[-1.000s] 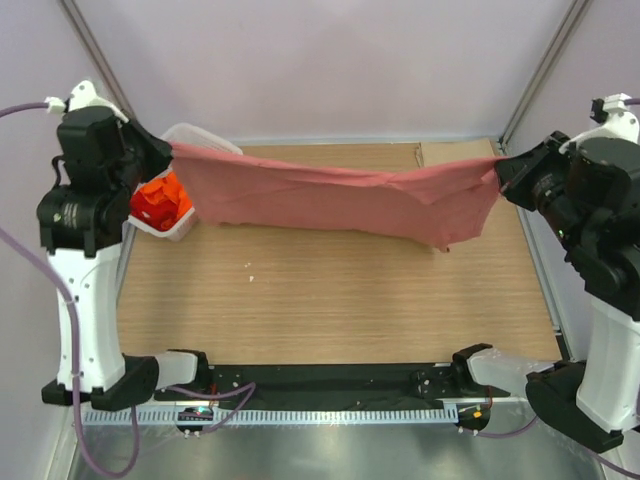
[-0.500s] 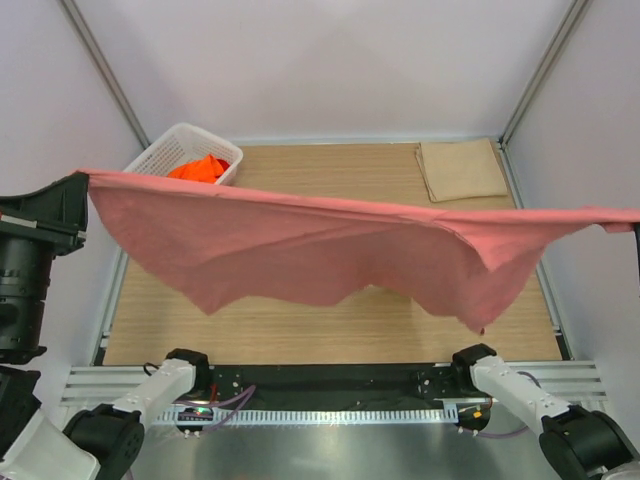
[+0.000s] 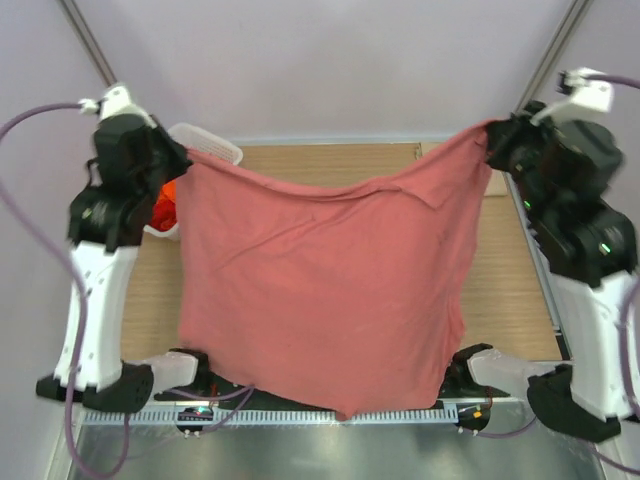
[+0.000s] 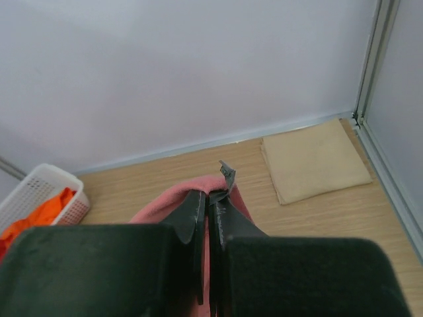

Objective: Fold and stack the t-shirts
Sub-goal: Flatten the tshirt out

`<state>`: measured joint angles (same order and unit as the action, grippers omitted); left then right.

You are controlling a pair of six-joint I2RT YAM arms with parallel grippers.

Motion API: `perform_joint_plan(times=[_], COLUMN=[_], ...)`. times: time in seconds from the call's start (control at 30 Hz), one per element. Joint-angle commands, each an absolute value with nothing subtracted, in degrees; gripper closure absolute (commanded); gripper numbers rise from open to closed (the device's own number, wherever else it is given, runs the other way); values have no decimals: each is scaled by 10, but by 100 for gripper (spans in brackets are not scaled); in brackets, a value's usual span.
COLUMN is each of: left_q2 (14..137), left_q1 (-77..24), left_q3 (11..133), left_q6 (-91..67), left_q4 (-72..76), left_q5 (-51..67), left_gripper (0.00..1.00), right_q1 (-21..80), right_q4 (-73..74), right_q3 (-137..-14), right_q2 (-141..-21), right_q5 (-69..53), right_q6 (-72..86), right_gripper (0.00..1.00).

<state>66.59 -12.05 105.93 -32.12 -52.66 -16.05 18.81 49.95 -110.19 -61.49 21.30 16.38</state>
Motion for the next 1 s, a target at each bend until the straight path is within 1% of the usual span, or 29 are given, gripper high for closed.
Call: perform_joint_plan(times=[0.0, 0.1, 0.13, 0.23, 0.27, 0.37, 0.43, 0.53, 0.67, 0.73, 0.9, 0.97], left_q2=[733, 807, 842, 892, 923, 965, 967, 954, 909, 861, 753, 693], left_q1=[-121, -112, -106, -89, -85, -76, -74, -73, -73, -73, -73, -73], left_q3=[1019, 1001, 1008, 1029, 1053, 1105, 1117, 1123, 1123, 1116, 1115, 1115], left_q6=[-283, -267, -267, -270, -269, -271, -278, -284, -297, -304, -323, -333], left_q4=[-441, -412, -405, -385, -384, -397, -396, -391, -409, -411, -436, -441], left_q5=[-190, -201, -194, -181, -173, -170, -166, -160, -154, -153, -176, -178], left_gripper=[100, 100, 100, 100, 99, 100, 100, 100, 100, 100, 100, 100], right_q1=[184, 136, 82, 32, 27, 15, 15, 15, 15, 15, 24, 32], right_q4=[347, 301, 288, 262, 260, 265, 272, 280, 304, 316, 361, 375], right_q3=[-1051, -1014, -1007, -1013, -1022, -1057, -1083, -1092, -1093, -1102, -1120, -1133], right_q2=[-692, -751, -765, -814, -825, -861, -871, -860, -805, -781, -669, -640], right_q5=[254, 209, 150, 115, 114, 91, 83, 84, 85, 85, 91, 103], right_q6=[111, 135, 155, 178, 175, 171, 163, 159, 153, 152, 156, 155], right_gripper=[99, 99, 98, 98, 98, 98, 98, 99, 98, 99, 98, 98])
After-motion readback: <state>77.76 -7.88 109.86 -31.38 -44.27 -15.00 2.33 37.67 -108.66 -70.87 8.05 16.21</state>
